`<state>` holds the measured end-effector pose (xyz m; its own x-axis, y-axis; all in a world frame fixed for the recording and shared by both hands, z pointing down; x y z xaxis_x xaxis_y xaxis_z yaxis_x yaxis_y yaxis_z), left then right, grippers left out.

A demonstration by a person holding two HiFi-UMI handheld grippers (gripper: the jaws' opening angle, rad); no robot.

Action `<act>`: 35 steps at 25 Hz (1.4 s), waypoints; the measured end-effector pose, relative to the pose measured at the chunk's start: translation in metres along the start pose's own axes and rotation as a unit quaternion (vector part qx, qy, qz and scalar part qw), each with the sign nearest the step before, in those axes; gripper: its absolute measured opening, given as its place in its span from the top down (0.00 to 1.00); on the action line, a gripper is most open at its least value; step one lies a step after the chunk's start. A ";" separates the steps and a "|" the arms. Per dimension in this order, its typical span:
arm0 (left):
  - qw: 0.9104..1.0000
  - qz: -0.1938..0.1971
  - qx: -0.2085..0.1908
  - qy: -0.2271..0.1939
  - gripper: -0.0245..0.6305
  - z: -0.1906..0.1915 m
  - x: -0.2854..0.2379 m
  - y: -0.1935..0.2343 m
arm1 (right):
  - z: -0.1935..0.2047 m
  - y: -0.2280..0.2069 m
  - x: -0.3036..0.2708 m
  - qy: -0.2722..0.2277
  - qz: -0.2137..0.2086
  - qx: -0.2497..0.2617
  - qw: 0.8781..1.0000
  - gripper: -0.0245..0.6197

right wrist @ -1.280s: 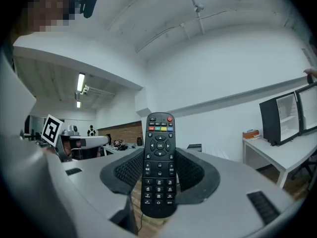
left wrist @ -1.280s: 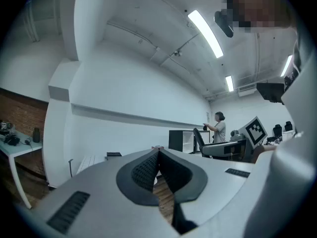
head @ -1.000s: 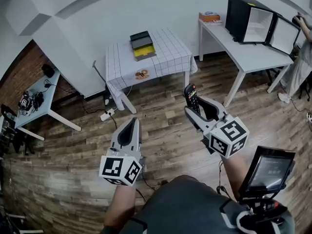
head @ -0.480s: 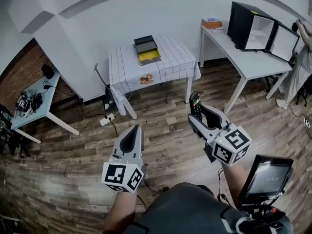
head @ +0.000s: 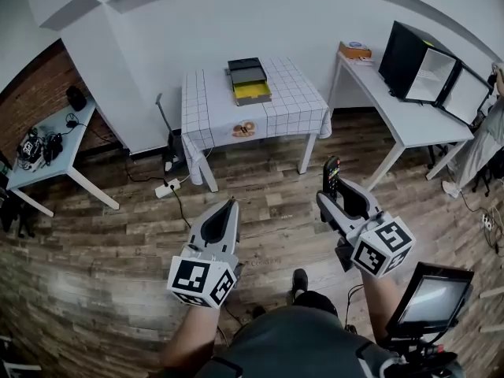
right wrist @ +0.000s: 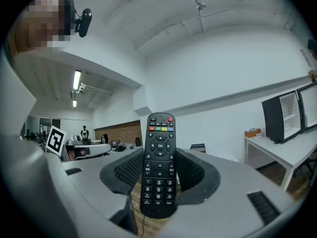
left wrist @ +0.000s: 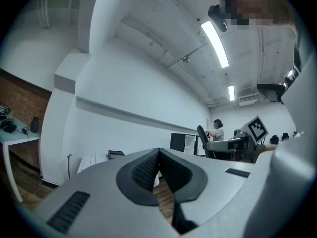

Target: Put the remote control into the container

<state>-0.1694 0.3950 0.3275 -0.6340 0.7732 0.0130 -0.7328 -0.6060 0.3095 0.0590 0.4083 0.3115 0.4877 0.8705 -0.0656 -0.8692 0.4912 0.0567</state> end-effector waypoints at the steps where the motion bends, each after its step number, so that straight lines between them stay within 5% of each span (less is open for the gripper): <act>1: 1.000 -0.002 -0.001 0.001 0.95 0.000 -0.006 0.003 | 0.000 -0.004 -0.005 -0.001 -0.003 0.001 1.000 0.64; 23: 0.996 -0.086 -0.023 0.017 0.95 -0.011 -0.197 -0.001 | 0.007 -0.206 -0.100 -0.027 -0.087 -0.018 0.996 0.64; 35: 0.995 -0.096 -0.022 0.030 0.95 -0.010 -0.254 0.036 | 0.020 -0.249 -0.162 -0.028 -0.097 -0.034 0.994 0.64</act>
<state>-0.0370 0.1747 0.3263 -0.4947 0.8633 -0.0999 -0.8507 -0.4576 0.2585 0.1979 0.1461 0.3275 0.6490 0.7607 -0.0137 -0.7608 0.6487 -0.0193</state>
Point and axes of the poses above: the fingertips, and each gripper's own axes: x backward along the fingers, y to its left, z out of its underside, the point moved 4 cm from there along x, backward along the fingers, and after that the axes turned 11 degrees about x, right-handed, at the moved point
